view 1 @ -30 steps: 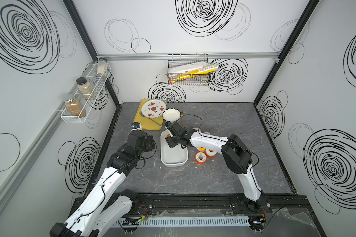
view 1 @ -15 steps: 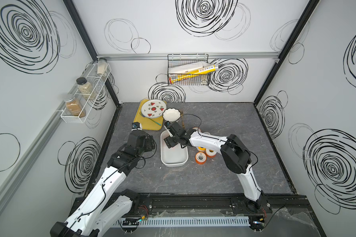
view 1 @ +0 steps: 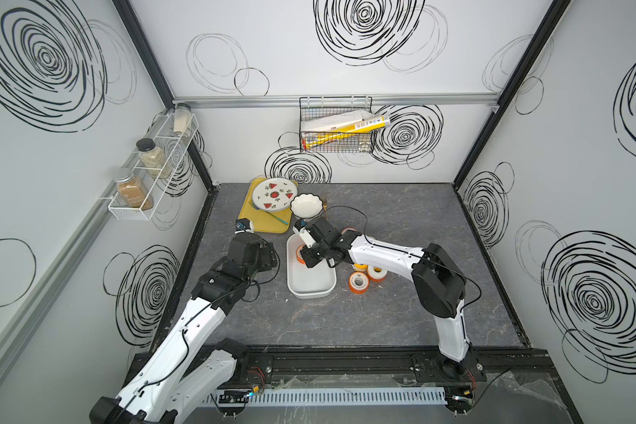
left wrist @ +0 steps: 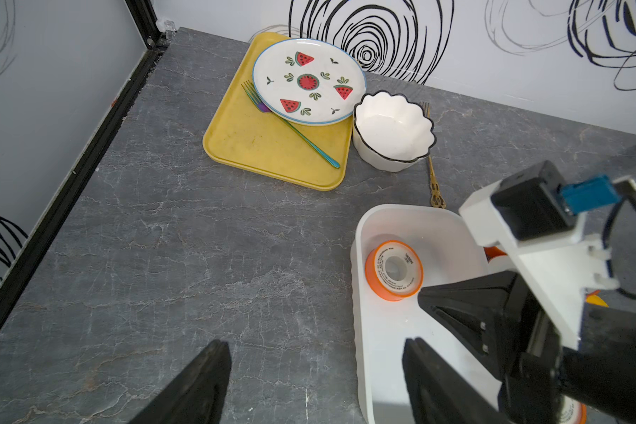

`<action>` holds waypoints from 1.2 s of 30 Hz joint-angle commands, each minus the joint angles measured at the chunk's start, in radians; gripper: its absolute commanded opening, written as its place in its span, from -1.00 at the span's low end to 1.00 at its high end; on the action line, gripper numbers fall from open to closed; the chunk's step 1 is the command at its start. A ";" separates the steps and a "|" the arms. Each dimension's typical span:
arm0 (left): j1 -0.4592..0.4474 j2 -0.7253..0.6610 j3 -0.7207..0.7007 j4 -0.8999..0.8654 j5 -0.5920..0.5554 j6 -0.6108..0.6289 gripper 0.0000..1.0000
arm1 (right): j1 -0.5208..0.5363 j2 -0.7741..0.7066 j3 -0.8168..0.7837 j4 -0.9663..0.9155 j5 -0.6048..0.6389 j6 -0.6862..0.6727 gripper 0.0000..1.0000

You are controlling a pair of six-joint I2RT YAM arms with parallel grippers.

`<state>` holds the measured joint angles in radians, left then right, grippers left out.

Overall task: Put the sealing tape into the storage box
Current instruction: Place the sealing tape in the storage box.

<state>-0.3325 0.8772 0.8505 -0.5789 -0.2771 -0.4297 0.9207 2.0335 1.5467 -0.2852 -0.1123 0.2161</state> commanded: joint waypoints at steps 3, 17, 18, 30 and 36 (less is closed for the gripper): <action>0.006 -0.001 -0.004 0.021 0.000 -0.001 0.61 | 0.003 0.074 0.061 -0.023 -0.071 0.020 -0.91; 0.007 0.008 -0.003 0.022 0.006 0.001 0.61 | 0.011 0.245 0.230 -0.074 0.041 0.087 -0.91; 0.007 0.009 -0.002 0.022 0.007 0.002 0.61 | 0.012 0.251 0.236 -0.081 0.057 0.090 -0.91; 0.007 0.010 -0.004 0.022 0.007 0.002 0.61 | 0.011 0.289 0.277 -0.142 0.258 0.124 -0.89; 0.007 0.009 -0.004 0.022 0.008 0.003 0.61 | 0.012 0.274 0.265 -0.146 0.300 0.137 -0.88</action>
<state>-0.3325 0.8852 0.8505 -0.5789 -0.2722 -0.4297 0.9264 2.3020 1.8038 -0.3985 0.1429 0.3363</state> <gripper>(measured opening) 0.805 0.062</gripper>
